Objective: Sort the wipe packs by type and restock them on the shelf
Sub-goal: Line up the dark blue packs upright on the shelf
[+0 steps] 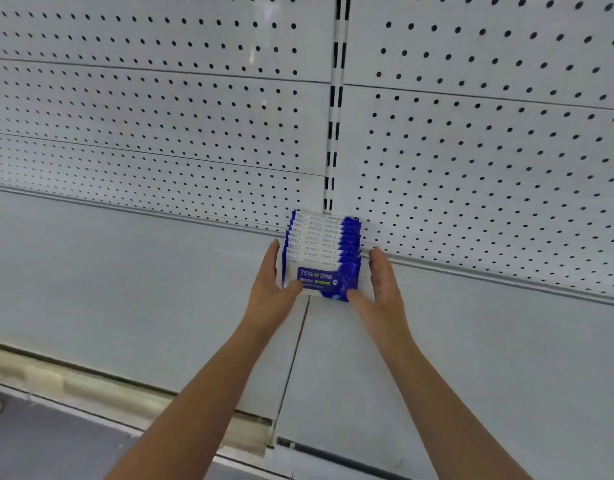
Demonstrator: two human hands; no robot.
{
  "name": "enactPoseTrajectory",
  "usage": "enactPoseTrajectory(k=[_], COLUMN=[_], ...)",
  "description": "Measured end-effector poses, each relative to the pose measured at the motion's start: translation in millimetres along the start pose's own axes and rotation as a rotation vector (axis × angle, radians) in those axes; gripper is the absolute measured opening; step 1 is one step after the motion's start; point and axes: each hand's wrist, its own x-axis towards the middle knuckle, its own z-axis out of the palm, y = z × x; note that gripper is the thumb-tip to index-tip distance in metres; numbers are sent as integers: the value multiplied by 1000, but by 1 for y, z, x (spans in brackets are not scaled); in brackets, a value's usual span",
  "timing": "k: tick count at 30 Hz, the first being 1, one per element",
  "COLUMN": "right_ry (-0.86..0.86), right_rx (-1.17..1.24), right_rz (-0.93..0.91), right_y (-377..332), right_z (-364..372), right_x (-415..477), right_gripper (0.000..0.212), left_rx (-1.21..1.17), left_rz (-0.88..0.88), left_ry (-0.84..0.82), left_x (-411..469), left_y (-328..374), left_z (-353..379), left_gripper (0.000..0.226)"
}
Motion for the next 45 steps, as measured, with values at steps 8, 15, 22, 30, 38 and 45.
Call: enactPoseTrajectory(k=[8,15,22,30,38,45], right_ry=[-78,-46,114,373,675,800], right_rx=[26,45,50,-1,-36,86], right_rz=[-3,-29,26,49,118,123], right_y=[-4,-1,28,29,64,115], right_z=[-30,-56,-111,-231,-393,-552], right_x=[-47,-132,-258,-385,-543,-669], right_gripper=[80,78,75,69,69,59], left_rx=[40,-36,-105,-120,-75,-15], left_rz=[104,45,19,35,101,30], left_ry=[-27,-108,-288,-548,-843,-916], left_x=[-75,-150,-252,-349,-498,-644], left_y=[8,5,-20,15,27,35], left_z=[9,17,55,168,333,487], left_gripper=[74,72,70,73,72,69])
